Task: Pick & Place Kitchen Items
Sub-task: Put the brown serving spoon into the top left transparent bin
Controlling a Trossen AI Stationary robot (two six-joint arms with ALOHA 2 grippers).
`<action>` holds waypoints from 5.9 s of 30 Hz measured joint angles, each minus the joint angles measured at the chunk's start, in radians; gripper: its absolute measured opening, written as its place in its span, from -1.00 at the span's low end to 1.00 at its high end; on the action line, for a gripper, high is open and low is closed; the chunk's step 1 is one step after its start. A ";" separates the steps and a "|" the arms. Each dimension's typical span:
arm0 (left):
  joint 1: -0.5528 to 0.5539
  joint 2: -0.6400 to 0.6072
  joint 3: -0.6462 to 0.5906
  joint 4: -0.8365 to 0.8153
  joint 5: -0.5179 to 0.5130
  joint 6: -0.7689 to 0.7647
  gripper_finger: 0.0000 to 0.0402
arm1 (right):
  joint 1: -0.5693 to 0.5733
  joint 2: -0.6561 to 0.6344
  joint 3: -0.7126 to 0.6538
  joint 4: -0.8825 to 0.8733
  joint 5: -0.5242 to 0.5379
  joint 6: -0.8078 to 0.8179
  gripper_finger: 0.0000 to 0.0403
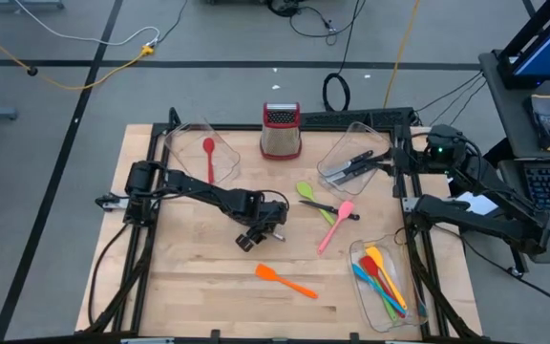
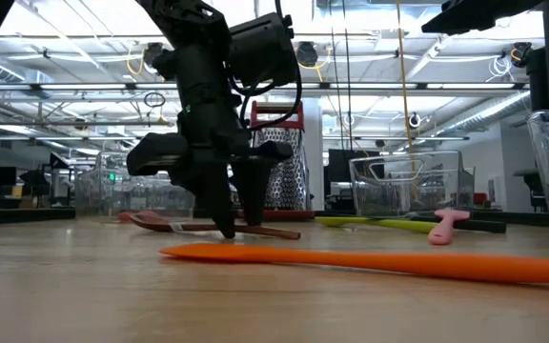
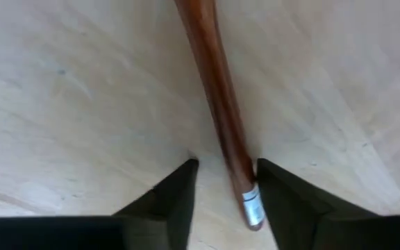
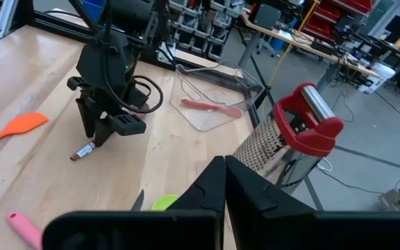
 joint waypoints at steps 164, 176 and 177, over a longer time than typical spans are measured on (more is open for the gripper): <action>0.842 -0.513 0.295 -0.982 -0.184 1.550 -0.94 | 0.022 0.079 0.000 0.134 0.112 0.044 -1.00; 0.902 -0.459 0.078 -0.813 -0.032 1.601 -0.94 | 0.022 0.079 0.000 0.134 0.137 0.045 -1.00; 0.905 -0.459 0.060 -0.798 -0.024 1.604 -0.94 | 0.021 0.079 0.000 0.134 0.154 0.045 -1.00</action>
